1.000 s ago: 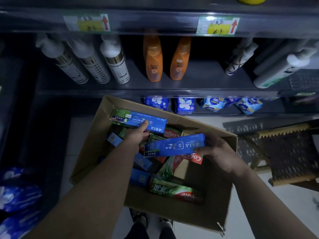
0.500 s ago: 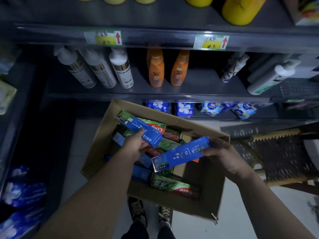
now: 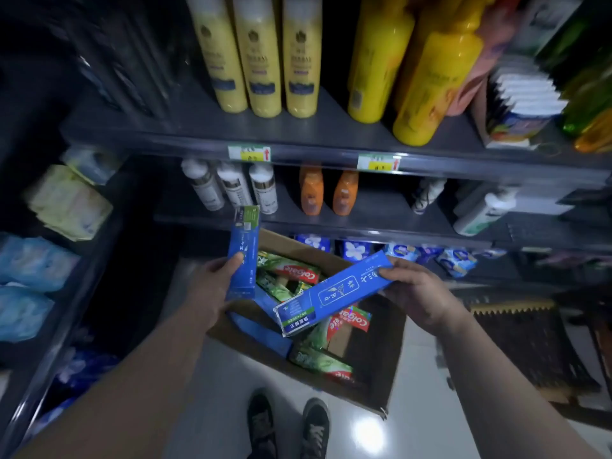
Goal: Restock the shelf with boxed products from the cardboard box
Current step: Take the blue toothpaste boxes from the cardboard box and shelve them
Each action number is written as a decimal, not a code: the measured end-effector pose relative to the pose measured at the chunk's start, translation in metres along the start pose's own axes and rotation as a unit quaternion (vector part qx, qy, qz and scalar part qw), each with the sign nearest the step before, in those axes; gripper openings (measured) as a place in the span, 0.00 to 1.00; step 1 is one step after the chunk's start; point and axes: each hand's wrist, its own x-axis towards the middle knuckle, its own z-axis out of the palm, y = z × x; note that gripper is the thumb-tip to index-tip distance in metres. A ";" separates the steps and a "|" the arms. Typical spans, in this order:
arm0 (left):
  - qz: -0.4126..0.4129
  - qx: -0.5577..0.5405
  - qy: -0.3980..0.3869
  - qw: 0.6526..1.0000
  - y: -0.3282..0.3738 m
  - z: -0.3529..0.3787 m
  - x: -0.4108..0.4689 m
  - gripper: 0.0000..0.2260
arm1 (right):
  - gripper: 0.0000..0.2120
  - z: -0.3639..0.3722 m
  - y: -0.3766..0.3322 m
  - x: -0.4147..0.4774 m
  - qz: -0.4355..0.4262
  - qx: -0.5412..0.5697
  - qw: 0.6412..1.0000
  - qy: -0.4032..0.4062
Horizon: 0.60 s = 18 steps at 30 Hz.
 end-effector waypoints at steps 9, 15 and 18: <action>0.079 -0.040 0.032 0.996 0.074 -0.065 -0.082 0.18 | 0.08 0.078 -0.063 -0.030 -0.040 -0.051 0.992 -0.104; 0.112 -0.081 0.047 0.989 0.097 -0.125 -0.129 0.18 | 0.06 0.145 -0.091 -0.047 -0.044 -0.104 0.980 -0.164; 0.118 -0.103 0.055 0.986 0.103 -0.163 -0.148 0.19 | 0.04 0.184 -0.096 -0.060 -0.053 -0.129 0.971 -0.195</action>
